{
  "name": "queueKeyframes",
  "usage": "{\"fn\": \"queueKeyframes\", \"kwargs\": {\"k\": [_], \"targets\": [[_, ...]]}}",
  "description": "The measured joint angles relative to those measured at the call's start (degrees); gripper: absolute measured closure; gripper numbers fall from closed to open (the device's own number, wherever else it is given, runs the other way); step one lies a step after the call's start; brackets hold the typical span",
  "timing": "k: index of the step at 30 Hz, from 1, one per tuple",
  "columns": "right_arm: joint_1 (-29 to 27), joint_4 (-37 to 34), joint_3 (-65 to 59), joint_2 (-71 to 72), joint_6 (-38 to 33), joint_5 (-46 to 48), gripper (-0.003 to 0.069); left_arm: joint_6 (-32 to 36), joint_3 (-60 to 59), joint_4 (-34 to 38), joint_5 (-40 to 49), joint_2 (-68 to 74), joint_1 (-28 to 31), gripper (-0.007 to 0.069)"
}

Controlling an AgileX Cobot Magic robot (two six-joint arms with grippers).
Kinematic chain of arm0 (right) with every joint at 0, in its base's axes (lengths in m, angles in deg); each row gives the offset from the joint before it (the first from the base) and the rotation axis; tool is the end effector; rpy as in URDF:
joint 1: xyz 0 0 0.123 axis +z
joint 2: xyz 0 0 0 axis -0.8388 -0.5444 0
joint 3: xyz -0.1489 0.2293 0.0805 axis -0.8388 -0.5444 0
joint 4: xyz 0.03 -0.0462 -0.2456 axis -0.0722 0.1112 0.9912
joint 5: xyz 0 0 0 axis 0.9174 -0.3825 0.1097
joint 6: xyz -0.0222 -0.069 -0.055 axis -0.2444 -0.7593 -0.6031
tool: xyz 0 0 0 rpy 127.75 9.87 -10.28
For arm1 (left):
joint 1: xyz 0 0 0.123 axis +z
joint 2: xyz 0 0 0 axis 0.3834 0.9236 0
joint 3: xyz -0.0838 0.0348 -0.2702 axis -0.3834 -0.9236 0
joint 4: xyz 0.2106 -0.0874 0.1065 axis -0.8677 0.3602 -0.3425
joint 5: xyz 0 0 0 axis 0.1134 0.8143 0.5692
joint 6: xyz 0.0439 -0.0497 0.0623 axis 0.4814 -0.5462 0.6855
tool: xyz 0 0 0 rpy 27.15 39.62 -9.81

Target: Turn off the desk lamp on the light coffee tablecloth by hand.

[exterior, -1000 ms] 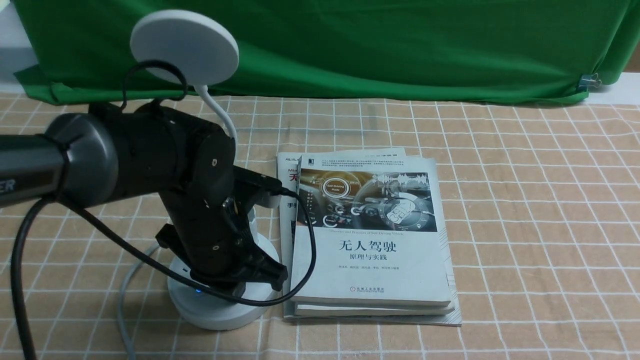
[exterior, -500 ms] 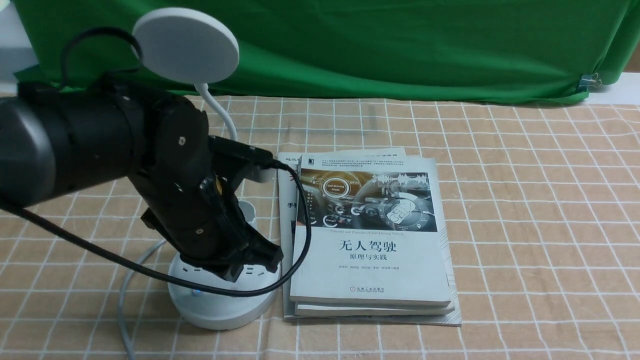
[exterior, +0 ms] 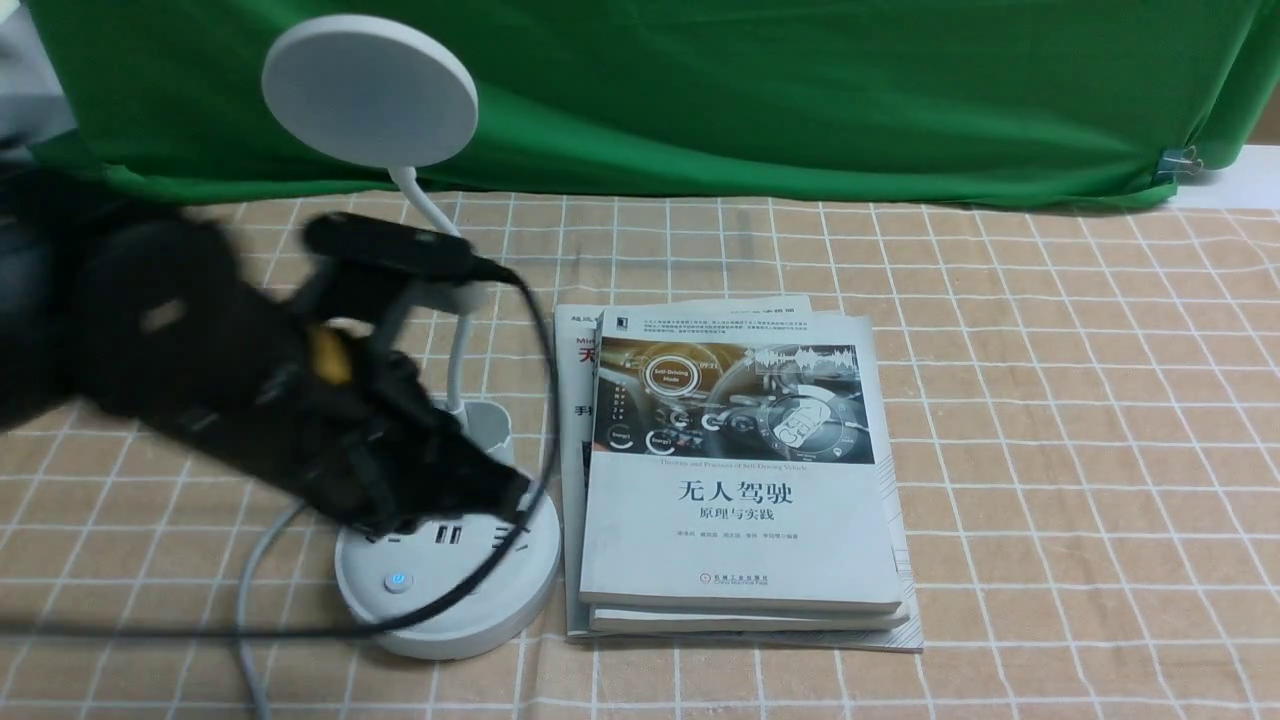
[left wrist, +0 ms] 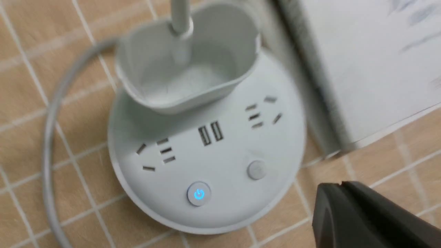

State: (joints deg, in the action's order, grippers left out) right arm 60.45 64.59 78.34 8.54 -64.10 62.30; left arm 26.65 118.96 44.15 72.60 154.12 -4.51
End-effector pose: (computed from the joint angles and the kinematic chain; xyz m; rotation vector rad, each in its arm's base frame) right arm 0.0557 -0.0001 0.1888 -0.0688 1.7316 -0.0249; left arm 0.2306 -0.1257 0.2865 0.6053 2.4914 -0.2901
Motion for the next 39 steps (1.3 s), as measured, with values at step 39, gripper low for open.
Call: {"fn": "queueKeyframes", "kwargs": {"k": [39], "targets": [[0.0, 0.0, 0.0, 0.0, 0.0, 0.0, 0.0417, 0.8, -42.8, -3.8, -23.8, -54.4, 1.9, 0.0628]]}}
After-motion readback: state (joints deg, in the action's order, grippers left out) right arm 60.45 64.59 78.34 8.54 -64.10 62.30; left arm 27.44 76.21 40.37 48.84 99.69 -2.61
